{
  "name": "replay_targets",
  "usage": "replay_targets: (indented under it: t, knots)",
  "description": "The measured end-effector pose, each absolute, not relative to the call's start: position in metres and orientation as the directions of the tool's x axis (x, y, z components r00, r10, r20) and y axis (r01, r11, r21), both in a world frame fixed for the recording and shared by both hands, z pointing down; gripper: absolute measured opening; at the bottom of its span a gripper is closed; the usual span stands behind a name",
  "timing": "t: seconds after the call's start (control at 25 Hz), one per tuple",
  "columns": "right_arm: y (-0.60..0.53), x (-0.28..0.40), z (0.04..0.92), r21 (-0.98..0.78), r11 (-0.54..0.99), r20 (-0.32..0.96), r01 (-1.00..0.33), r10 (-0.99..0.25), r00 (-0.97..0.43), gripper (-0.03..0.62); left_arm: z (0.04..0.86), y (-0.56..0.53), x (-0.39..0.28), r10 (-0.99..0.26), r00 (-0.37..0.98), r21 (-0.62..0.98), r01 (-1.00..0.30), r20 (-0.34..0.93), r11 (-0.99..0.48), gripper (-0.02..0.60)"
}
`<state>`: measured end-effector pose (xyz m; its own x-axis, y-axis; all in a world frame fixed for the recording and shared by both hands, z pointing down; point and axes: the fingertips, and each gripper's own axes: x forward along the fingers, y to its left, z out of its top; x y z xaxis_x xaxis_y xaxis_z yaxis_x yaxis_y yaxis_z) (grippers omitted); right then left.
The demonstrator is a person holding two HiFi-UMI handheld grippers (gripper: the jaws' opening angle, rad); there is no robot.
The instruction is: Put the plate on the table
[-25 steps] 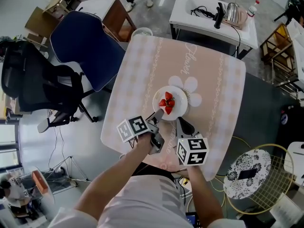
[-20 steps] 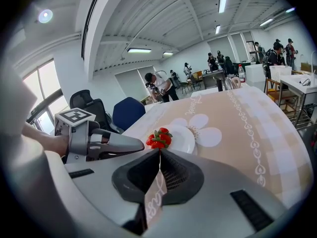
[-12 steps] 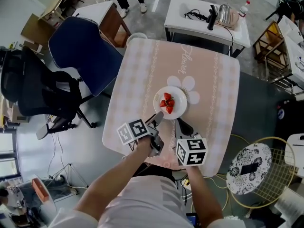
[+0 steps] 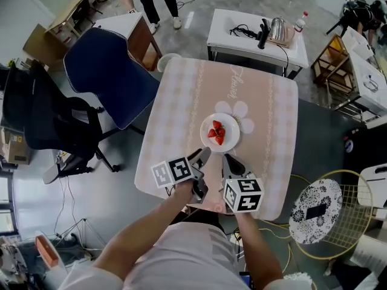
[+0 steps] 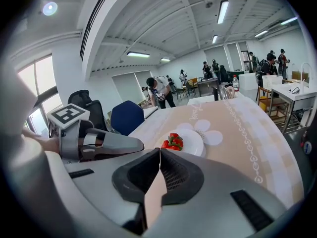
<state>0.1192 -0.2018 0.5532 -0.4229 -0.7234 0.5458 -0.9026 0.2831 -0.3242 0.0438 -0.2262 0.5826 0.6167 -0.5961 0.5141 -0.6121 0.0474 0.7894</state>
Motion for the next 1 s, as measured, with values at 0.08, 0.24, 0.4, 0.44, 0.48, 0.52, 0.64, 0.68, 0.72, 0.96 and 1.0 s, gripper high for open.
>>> replay_targets:
  t: [0.08,0.24,0.4,0.44,0.48,0.52,0.64,0.68,0.72,0.96,1.0]
  knots:
    - [-0.198,0.116,0.546,-0.313,0.282,0.543,-0.907,-0.730,-0.414,0.005,0.575,-0.223,0.041,-0.594,0.626,0.778,-0.628,0.505,-0.001,0.147]
    - [-0.190,0.108,0.530,-0.283,0.290,0.536,-0.914,-0.743,-0.402,0.005,0.559,-0.214,0.036,-0.591,0.650,0.768,-0.635,0.477,-0.078,0.143]
    - [-0.180,0.098,0.514,-0.255,0.297,0.523,-0.920,-0.758,-0.390,0.005,0.540,-0.205,0.032,-0.590,0.670,0.735,-0.653,0.450,-0.181,0.112]
    - [-0.178,0.096,0.510,-0.247,0.297,0.520,-0.922,-0.763,-0.385,0.005,0.536,-0.204,0.031,-0.589,0.675,0.724,-0.658,0.445,-0.207,0.105]
    - [-0.175,0.094,0.507,-0.239,0.296,0.517,-0.925,-0.767,-0.379,0.005,0.532,-0.202,0.029,-0.588,0.678,0.714,-0.661,0.440,-0.228,0.099]
    - [-0.172,0.092,0.504,-0.232,0.294,0.515,-0.927,-0.771,-0.374,0.005,0.529,-0.200,0.027,-0.588,0.682,0.708,-0.662,0.434,-0.245,0.091]
    - [-0.161,0.085,0.495,-0.231,0.275,0.508,-0.933,-0.784,-0.357,0.005,0.516,-0.190,0.022,-0.589,0.705,0.705,-0.644,0.396,-0.297,0.079]
    - [-0.156,0.084,0.492,-0.233,0.267,0.504,-0.935,-0.789,-0.351,0.005,0.512,-0.185,0.022,-0.587,0.713,0.703,-0.638,0.384,-0.314,0.075]
    - [-0.151,0.081,0.489,-0.233,0.261,0.501,-0.937,-0.794,-0.345,0.005,0.509,-0.179,0.022,-0.584,0.718,0.698,-0.635,0.378,-0.330,0.072]
    - [-0.123,0.066,0.472,-0.211,0.243,0.474,-0.947,-0.822,-0.316,0.005,0.489,-0.147,0.024,-0.549,0.754,0.597,-0.639,0.361,-0.484,0.036]
    - [-0.118,0.064,0.471,-0.207,0.240,0.475,-0.949,-0.823,-0.312,0.005,0.485,-0.142,0.024,-0.546,0.759,0.584,-0.636,0.355,-0.505,0.025]
